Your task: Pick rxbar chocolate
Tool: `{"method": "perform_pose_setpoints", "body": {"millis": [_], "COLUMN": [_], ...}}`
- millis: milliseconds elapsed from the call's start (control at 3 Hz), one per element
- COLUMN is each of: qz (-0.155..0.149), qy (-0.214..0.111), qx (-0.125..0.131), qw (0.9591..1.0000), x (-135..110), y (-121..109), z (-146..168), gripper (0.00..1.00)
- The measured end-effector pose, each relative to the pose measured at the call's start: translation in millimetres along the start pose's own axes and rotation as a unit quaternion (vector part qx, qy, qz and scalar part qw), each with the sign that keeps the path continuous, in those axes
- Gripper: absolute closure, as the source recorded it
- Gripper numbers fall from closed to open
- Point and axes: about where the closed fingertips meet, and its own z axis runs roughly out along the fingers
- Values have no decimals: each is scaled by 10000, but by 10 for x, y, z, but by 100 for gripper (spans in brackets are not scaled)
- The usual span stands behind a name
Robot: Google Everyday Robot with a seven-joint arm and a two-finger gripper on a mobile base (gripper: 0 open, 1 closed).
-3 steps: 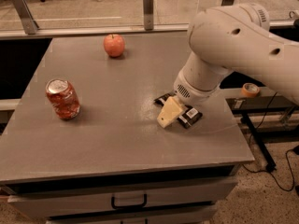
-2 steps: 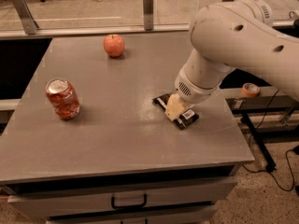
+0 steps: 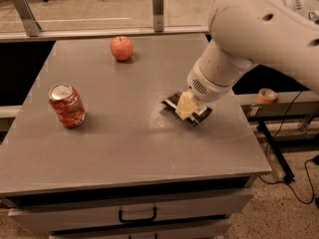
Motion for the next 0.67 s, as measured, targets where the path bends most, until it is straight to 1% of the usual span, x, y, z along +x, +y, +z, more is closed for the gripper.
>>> {"method": "perform_pose_setpoints", "body": {"millis": [333,667], "qz": [-590,-849], "qy": [-1162,-2122], "qx": [114,-22], "qw": [9914,9735], "x": [-501,-825], "y": [-40,-66], "z": [-540,-874], "gripper": [100,100]}}
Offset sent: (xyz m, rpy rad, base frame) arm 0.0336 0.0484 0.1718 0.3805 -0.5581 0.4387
